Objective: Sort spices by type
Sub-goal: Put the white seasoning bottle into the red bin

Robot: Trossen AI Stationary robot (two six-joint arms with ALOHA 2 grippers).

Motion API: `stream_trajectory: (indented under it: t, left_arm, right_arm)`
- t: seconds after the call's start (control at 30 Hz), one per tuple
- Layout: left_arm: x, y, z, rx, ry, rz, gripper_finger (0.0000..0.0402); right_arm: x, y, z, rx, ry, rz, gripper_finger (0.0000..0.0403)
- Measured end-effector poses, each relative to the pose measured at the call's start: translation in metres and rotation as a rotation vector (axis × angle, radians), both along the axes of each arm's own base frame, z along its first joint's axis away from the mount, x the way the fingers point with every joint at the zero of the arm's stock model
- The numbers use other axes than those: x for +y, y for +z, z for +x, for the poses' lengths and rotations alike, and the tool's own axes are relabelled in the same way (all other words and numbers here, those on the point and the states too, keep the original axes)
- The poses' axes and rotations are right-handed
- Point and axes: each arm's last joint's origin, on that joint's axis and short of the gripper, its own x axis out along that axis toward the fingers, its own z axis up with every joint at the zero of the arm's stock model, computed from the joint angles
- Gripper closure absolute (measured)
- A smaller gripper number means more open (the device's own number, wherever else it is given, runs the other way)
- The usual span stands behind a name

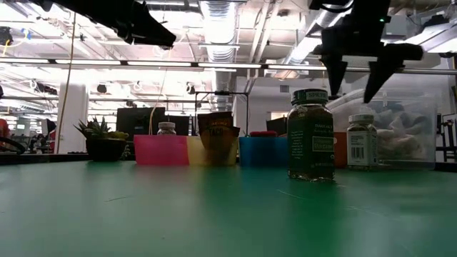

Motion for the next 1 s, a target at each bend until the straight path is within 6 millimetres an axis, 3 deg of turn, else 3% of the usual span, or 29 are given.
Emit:
stream_trajectory:
  t: [0.1, 0.3, 0.6, 1.0]
  left_arm:
    - [0.000, 0.000, 0.000, 0.001, 0.000, 0.000, 0.0194]
    - [0.000, -0.002, 0.000, 0.016, 0.000, -0.001, 0.0194]
    - [0.000, -0.002, 0.000, 0.028, -0.002, 0.008, 0.0194]
    - [0.000, -0.003, -0.001, 0.037, -0.002, 0.010, 0.0194]
  right_arm:
    - [0.004, 0.000, 0.000, 0.046, 0.124, -0.014, 0.0034]
    - [0.006, -0.002, -0.001, 0.107, 0.198, -0.010, 0.0040]
    - [0.005, -0.031, 0.015, 0.284, 0.224, -0.010, 0.0046]
    - [-0.019, -0.055, 0.021, 0.457, 0.134, -0.003, 0.0074]
